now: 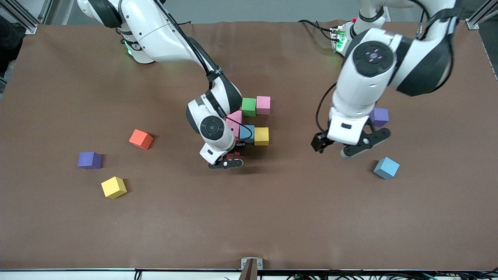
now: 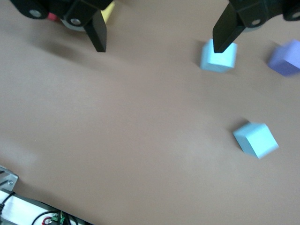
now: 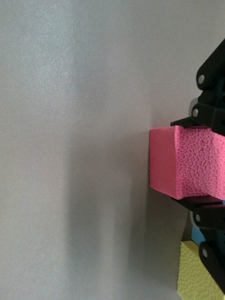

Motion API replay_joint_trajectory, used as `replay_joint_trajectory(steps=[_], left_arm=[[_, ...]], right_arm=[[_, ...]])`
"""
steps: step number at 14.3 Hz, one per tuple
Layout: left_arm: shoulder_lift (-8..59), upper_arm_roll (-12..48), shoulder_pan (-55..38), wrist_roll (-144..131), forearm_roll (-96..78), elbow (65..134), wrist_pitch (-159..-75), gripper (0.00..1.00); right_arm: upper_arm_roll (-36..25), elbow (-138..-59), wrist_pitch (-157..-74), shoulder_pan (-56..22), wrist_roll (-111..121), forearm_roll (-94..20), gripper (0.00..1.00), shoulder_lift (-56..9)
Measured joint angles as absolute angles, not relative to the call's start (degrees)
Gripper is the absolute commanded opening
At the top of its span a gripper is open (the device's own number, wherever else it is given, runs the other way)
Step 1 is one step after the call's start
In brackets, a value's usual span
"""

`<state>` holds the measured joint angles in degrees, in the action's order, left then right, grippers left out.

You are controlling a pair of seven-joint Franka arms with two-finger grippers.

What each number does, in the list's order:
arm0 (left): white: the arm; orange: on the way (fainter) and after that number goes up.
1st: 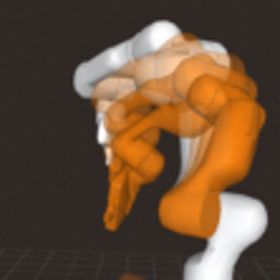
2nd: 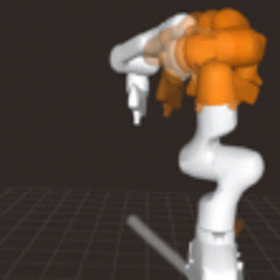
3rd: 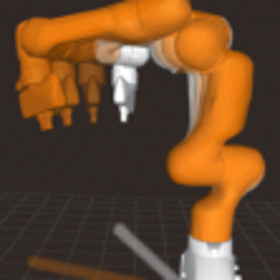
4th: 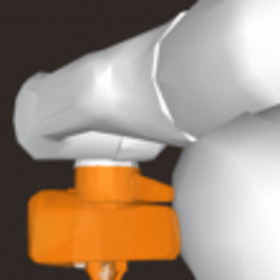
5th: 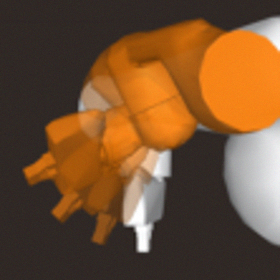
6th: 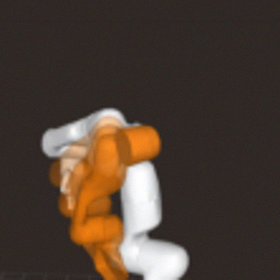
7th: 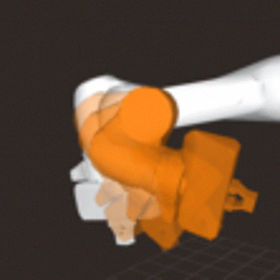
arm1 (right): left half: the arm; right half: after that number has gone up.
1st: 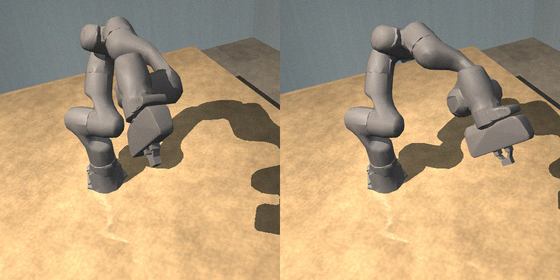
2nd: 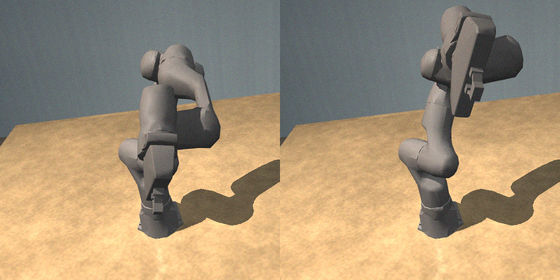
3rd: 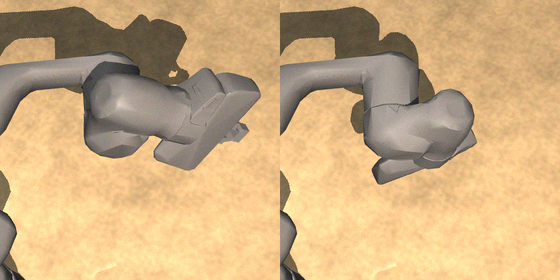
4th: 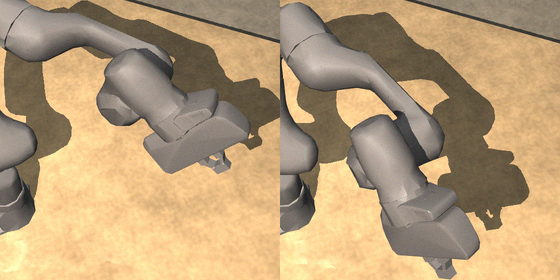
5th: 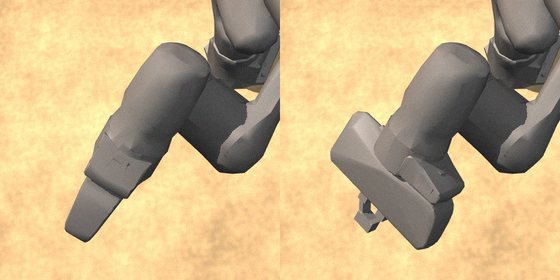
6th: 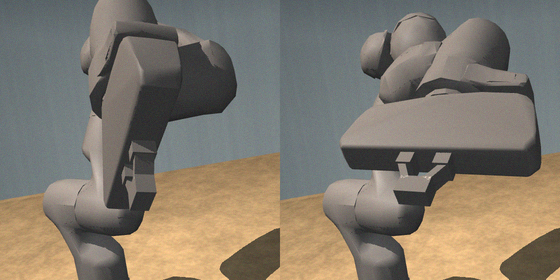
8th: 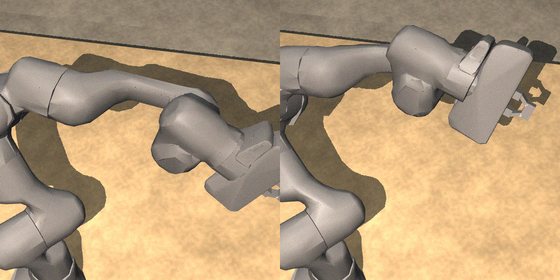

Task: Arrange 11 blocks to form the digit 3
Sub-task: 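Retract the left gripper while the right gripper opens on red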

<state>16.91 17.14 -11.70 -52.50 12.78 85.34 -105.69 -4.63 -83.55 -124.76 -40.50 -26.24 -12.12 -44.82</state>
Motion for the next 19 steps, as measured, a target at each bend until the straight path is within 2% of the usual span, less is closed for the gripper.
replay_joint_trajectory(steps=[9, 10, 11, 15, 19], left_arm=[[7.2, 15.7, -3.3, -18.8, 10.3, 84.1, -87.3, 1.0], [6.3, 14.6, -3.0, -16.5, 9.9, 84.1, -86.0, 1.0], [5.6, 13.9, -2.9, -15.1, 9.6, 84.1, -84.9, 1.0], [3.3, 12.3, -2.9, -13.0, 8.9, 84.8, -83.1, 1.0], [0.3, 6.8, -2.8, -9.1, 3.0, 86.4, -83.3, 1.0]], right_arm=[[-4.4, -86.2, -127.6, -40.5, -26.2, -12.1, 0.56, -43.6], [-4.4, -86.2, -127.6, -40.5, -26.2, -12.1, 0.67, -43.6], [-4.4, -86.2, -127.6, -40.5, -26.2, -12.1, 1.0, -43.6], [-4.9, -87.5, -128.7, -40.4, -26.2, -12.0, 1.0, -44.6], [-5.1, -87.6, -129.2, -40.4, -26.1, -12.0, 1.0, -44.9]])
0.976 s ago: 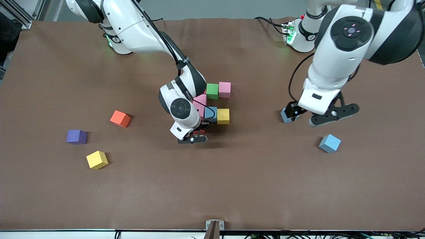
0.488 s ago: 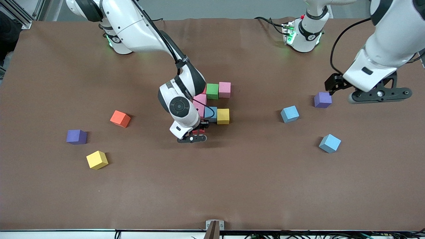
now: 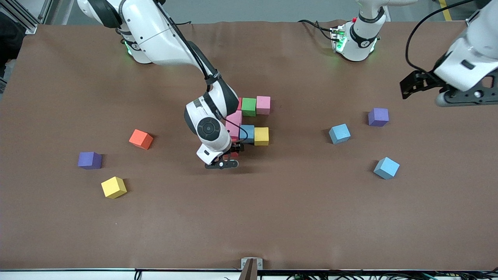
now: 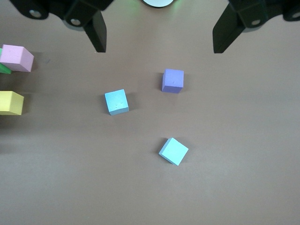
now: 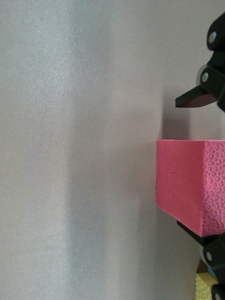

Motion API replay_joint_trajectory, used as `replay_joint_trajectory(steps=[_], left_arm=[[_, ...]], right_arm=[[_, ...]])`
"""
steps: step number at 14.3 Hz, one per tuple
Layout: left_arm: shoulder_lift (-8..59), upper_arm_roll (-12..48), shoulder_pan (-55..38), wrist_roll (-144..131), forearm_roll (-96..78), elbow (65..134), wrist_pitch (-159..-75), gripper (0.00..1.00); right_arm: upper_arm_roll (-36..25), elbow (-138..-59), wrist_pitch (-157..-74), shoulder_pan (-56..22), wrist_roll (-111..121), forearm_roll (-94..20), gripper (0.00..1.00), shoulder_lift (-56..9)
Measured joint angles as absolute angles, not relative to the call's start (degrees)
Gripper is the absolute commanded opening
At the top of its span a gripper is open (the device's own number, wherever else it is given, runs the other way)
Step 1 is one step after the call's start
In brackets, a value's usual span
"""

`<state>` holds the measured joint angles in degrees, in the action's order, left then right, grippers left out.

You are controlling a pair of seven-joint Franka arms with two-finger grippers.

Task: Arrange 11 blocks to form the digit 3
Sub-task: 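Retract the left gripper while the right gripper opens on red, then reach the yellow cube with the right gripper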

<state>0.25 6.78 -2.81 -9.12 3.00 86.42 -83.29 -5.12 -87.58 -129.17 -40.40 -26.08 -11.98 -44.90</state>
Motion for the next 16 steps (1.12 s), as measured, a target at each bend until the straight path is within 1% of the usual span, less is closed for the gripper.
replay_joint_trajectory(steps=[6, 10, 13, 16], left_arm=[[-0.8, 7.0, -3.1, -8.5, 2.2, 87.3, -84.2, 1.0], [-0.9, 7.0, -2.8, -8.5, 2.2, 87.4, -83.9, 1.0], [-1.8, 6.6, -2.8, -8.5, 2.2, 87.4, -82.8, 1.0], [-2.6, 6.4, -2.6, -8.5, 2.2, 87.4, -81.4, 1.0]], right_arm=[[-5.2, -86.7, -129.3, -40.4, -26.4, -12.0, 1.0, -43.7], [-6.1, -83.9, -123.5, -40.4, -26.5, -12.0, 1.0, -42.4], [-8.1, -82.2, -120.0, -40.3, -26.5, -12.0, 1.0, -40.2], [-13.5, -81.7, -116.6, -39.9, -26.7, -12.0, 1.0, -36.7]])
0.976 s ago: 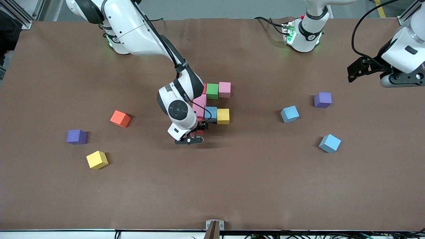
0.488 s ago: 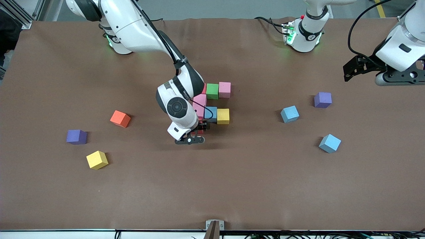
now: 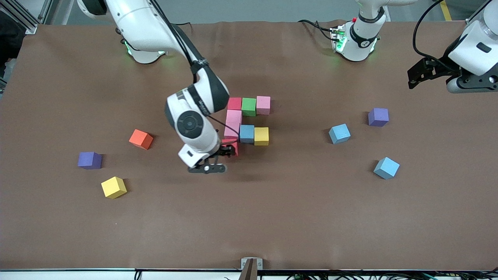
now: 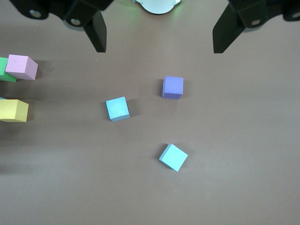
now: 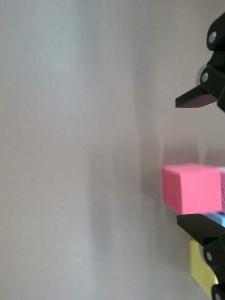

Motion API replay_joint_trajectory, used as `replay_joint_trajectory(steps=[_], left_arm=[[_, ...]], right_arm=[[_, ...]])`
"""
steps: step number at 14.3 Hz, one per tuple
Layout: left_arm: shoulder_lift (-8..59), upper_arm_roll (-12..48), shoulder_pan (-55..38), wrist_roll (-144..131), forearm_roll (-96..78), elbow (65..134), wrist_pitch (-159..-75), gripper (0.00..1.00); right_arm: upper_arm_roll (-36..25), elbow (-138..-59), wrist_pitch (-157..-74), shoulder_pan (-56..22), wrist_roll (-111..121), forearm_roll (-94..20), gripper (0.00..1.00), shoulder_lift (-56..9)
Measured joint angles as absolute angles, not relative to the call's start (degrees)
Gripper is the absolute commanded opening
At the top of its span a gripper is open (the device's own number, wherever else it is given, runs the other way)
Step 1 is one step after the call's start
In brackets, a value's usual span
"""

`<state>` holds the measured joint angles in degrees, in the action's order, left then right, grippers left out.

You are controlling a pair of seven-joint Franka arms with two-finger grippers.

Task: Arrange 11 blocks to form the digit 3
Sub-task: 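Reach the yellow cube with the right gripper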

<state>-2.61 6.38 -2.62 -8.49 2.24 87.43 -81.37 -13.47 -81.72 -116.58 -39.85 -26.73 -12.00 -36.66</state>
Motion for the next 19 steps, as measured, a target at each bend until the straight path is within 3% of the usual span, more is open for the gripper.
replay_joint_trajectory(steps=[4, 11, 19], left_arm=[[-2.8, 6.4, -2.2, -8.5, 2.2, 87.5, -81.2, 1.0], [-2.8, 6.4, -2.2, -8.6, 2.2, 87.5, -81.2, 1.0], [-2.8, 6.6, -2.2, -8.7, 2.2, 87.5, -81.2, 1.0]], right_arm=[[-18.4, -82.2, -113.2, -32.9, -30.6, -12.0, 1.0, -34.3], [-18.6, -88.2, -113.7, -20.2, -32.7, -12.0, 1.0, -34.6], [-18.5, -93.0, -126.8, -13.0, 1.2, -12.0, 1.0, -34.7]])
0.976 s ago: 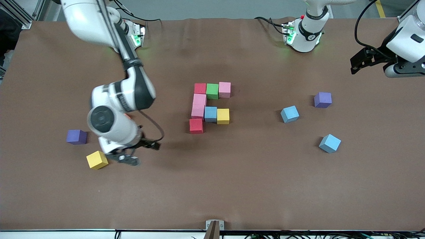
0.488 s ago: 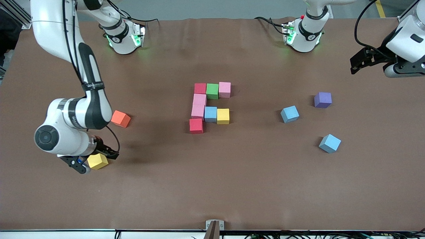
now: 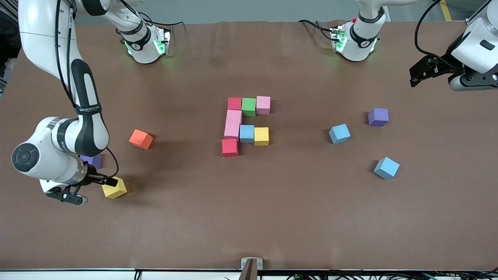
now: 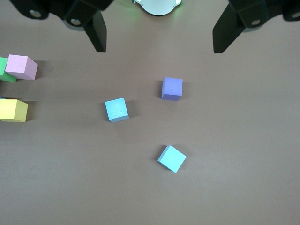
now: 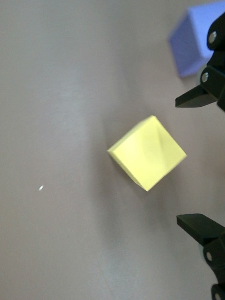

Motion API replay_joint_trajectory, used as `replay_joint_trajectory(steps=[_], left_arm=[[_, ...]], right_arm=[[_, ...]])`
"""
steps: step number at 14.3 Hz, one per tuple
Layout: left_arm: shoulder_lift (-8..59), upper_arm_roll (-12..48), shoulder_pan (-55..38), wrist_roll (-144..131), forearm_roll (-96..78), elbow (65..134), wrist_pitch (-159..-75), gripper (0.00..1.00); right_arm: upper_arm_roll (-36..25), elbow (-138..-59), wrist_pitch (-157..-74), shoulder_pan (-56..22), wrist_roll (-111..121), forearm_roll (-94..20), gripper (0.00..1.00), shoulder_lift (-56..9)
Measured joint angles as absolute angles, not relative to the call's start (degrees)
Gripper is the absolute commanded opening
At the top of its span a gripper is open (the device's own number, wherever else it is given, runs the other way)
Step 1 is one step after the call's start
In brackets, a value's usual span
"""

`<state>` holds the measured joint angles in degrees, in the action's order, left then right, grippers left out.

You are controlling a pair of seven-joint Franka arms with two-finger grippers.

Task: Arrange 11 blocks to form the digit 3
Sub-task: 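Reach the yellow cube with the right gripper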

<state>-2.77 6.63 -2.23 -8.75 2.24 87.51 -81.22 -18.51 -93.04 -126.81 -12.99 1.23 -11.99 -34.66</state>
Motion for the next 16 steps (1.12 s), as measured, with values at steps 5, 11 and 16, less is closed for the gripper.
replay_joint_trajectory(steps=[5, 11, 16], left_arm=[[-2.8, 6.6, -2.2, -9.0, 2.2, 87.5, -81.8, 1.0], [-2.7, 6.5, -2.1, -9.0, 3.9, 86.9, -83.5, 1.0], [-1.3, 6.7, -2.2, -8.9, 3.9, 86.9, -84.9, 1.0]], right_arm=[[-18.1, -93.5, -127.8, -12.9, 21.7, -12.0, 1.0, -35.5], [-18.1, -93.7, -128.8, -12.9, 34.7, -12.0, 1.0, -37.8], [-17.9, -93.7, -132.7, -12.9, 35.2, -11.1, 1.0, -39.2]])
